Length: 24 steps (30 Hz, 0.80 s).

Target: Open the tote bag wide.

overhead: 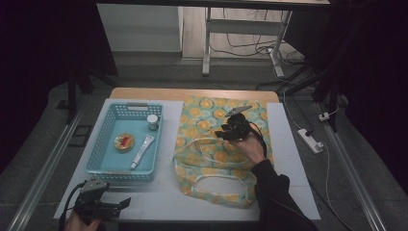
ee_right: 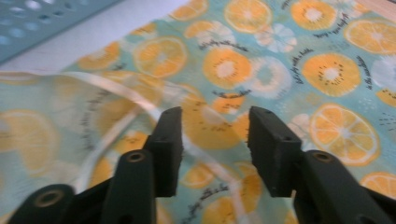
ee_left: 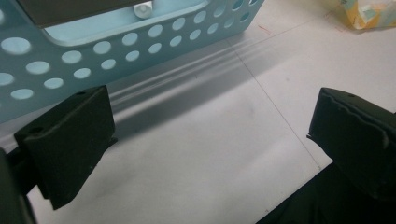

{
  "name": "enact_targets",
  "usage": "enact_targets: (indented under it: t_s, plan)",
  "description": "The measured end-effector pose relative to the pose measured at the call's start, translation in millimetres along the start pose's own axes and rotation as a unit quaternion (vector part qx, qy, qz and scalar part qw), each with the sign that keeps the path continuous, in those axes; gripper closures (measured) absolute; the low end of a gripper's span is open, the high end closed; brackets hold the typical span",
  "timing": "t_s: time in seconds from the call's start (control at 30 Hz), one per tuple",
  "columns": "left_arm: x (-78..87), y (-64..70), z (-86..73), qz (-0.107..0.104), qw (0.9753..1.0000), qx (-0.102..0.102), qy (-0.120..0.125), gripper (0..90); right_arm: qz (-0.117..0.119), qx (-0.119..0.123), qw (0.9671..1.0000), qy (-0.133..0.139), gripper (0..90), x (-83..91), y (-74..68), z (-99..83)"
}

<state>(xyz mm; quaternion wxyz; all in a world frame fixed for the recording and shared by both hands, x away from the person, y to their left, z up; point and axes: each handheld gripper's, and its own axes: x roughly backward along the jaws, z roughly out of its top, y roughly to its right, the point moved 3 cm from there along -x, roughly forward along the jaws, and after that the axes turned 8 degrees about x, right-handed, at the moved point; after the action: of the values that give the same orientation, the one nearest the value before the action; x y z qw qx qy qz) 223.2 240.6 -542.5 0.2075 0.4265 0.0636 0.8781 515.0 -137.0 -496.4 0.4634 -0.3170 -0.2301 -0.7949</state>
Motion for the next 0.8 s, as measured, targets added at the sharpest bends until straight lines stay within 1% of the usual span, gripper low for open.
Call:
enact_targets:
  t_s: [0.03,0.07,0.1,0.13,0.2,0.3,0.33,0.4,0.47,0.5,0.57,0.6,0.63,0.67,0.73,0.8]
  plan:
    - [0.0,-0.1,0.0,0.0,1.0,0.0,-0.001,0.7,0.011,-0.003,0.9999,0.003,43.5,4.1,-4.8,-0.2]
    - [0.0,-0.1,0.0,0.0,1.0,0.0,-0.001,0.7,0.017,-0.006,0.9998,0.003,41.3,5.9,-7.7,-0.8]
    - [0.1,-0.2,0.0,0.0,1.0,0.0,0.0,0.7,0.017,-0.006,0.9998,0.003,41.3,5.9,-7.7,-0.8]
    - [0.1,-0.2,0.0,0.0,1.0,0.001,0.0,0.7,0.02,-0.005,0.9998,0.004,38.8,7.7,-10.4,-1.7]
    - [0.2,-0.3,0.0,-0.001,1.0,0.001,-0.001,0.7,0.025,-0.004,0.9997,0.005,31.2,10.5,-16.3,-3.7]
    - [0.1,-0.1,0.0,0.0,1.0,0.0,0.0,0.7,0.027,-0.004,0.9996,0.006,20.3,14.0,-24.1,-7.6]
    - [0.1,0.0,0.0,0.0,1.0,0.0,0.0,0.7,0.026,-0.004,0.9996,0.004,15.4,14.9,-26.2,-8.8]
    - [0.2,-0.1,0.0,0.0,1.0,0.001,0.001,0.6,0.022,-0.003,0.9997,0.0,8.3,17.4,-30.4,-11.4]
    - [0.2,-0.2,0.0,0.0,1.0,0.001,0.0,0.7,0.025,-0.005,0.9997,0.003,4.9,20.5,-33.7,-15.2]
    - [0.2,-0.2,0.0,0.0,1.0,0.001,0.0,0.7,0.035,-0.004,0.9994,0.003,2.2,22.5,-36.9,-20.4]
    - [0.2,0.0,-0.1,0.0,1.0,0.0,0.0,0.7,0.036,-0.002,0.9994,0.001,1.1,23.2,-38.1,-23.5]
    - [0.2,0.1,-0.1,0.0,1.0,0.0,0.001,0.7,0.035,0.003,0.9994,-0.005,0.0,23.8,-41.6,-30.4]
    - [0.2,0.1,-0.1,0.0,1.0,0.0,0.001,0.7,0.035,0.003,0.9994,-0.005,0.0,23.8,-41.6,-30.4]
    - [0.2,0.1,-0.1,0.0,1.0,0.0,0.001,0.7,0.035,0.006,0.9993,-0.009,0.0,23.6,-43.6,-34.1]
    - [0.2,0.1,0.0,0.0,1.0,-0.001,0.001,0.7,0.04,0.011,0.9988,-0.024,0.0,22.3,-48.5,-43.9]
    - [0.2,0.2,0.0,0.0,1.0,-0.002,0.001,0.7,0.042,0.008,0.9988,-0.026,0.0,21.8,-49.9,-46.6]
